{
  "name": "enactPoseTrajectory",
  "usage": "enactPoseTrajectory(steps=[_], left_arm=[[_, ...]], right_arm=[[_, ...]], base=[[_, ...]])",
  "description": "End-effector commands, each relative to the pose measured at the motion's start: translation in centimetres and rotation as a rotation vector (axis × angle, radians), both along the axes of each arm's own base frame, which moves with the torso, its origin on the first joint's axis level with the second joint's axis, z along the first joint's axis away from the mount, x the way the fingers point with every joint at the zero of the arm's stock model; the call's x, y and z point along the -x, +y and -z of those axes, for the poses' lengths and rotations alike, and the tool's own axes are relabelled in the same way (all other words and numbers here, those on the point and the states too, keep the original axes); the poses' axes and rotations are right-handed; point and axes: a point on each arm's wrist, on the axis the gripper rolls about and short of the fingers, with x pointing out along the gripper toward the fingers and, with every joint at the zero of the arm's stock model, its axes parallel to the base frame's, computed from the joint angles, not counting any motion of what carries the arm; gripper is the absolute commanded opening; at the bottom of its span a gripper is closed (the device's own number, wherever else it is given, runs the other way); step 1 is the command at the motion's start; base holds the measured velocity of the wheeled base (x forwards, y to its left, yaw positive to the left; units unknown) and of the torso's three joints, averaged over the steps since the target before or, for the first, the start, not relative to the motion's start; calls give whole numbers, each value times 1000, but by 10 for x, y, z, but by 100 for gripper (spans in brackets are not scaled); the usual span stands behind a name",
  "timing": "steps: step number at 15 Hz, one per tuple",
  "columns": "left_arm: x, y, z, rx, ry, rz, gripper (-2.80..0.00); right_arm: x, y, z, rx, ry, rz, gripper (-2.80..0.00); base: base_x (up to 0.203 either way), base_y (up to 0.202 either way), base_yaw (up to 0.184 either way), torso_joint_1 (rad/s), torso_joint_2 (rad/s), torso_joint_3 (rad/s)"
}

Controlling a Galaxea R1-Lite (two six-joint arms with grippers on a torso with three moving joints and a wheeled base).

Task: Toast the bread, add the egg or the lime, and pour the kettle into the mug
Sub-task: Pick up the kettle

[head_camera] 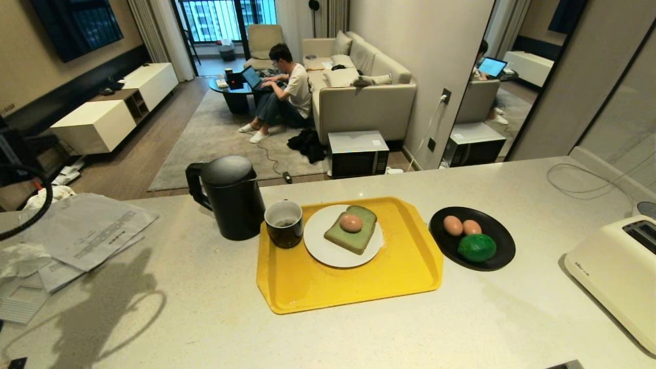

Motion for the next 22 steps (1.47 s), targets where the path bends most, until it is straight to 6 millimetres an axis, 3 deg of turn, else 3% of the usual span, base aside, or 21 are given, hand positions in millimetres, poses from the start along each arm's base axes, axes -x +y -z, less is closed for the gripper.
enactPoseTrajectory(steps=[1, 6, 11, 15, 22], left_arm=[[-36, 22, 13, -36, -11, 90, -280], [-24, 25, -11, -89, -135, 49, -280], [0, 23, -7, -86, -25, 21, -280], [0, 29, -3, -103, 47, -7, -280], [-19, 47, 12, -97, 119, -41, -280]], right_arm=[[0, 0, 0, 1, 1, -1, -280], [0, 0, 0, 1, 1, -1, -280], [0, 0, 0, 1, 1, -1, -280], [0, 0, 0, 1, 1, -1, -280], [0, 0, 0, 1, 1, -1, -280]], base=[[0, 0, 0, 0, 0, 0], [0, 0, 0, 0, 0, 0], [0, 0, 0, 0, 0, 0], [0, 0, 0, 0, 0, 0], [0, 0, 0, 2, 1, -77]])
